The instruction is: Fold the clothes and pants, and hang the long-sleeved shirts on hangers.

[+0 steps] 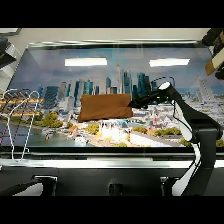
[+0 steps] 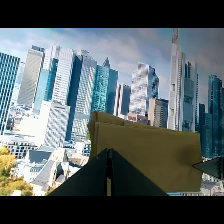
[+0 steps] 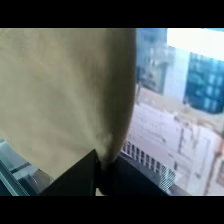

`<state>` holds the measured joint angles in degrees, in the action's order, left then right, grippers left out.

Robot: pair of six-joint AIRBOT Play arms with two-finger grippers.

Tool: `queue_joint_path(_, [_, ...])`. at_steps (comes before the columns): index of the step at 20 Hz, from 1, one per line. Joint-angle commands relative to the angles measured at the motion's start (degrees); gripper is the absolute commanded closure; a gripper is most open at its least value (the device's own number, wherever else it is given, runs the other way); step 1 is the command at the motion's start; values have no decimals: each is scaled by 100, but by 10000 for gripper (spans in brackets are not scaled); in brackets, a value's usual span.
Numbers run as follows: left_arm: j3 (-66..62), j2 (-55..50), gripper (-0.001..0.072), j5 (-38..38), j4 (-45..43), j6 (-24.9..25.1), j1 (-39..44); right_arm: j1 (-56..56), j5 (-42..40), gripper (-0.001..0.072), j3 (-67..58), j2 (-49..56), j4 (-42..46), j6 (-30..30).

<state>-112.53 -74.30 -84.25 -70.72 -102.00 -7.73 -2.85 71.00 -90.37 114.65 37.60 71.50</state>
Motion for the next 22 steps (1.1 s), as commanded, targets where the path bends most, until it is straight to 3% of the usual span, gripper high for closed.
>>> queue_joint_path(1, [-2, -2, 685, 2, -2, -2, -7, 4, -216, 681, -63, -101, -391, -39])
queue_joint_path(5, [-2, 11, 685, 0, -2, -2, -7, 306, -546, 681, -481, -431, -483, 590])
queue_joint_path(16, [-4, 11, 685, 0, 184, -4, -4, 2159, -485, 684, -2037, -743, -299, 1812])
queue_joint_path(22, [-2, 11, 685, 0, 238, -2, -7, 3270, -363, 684, -2280, -1158, 776, 2308])
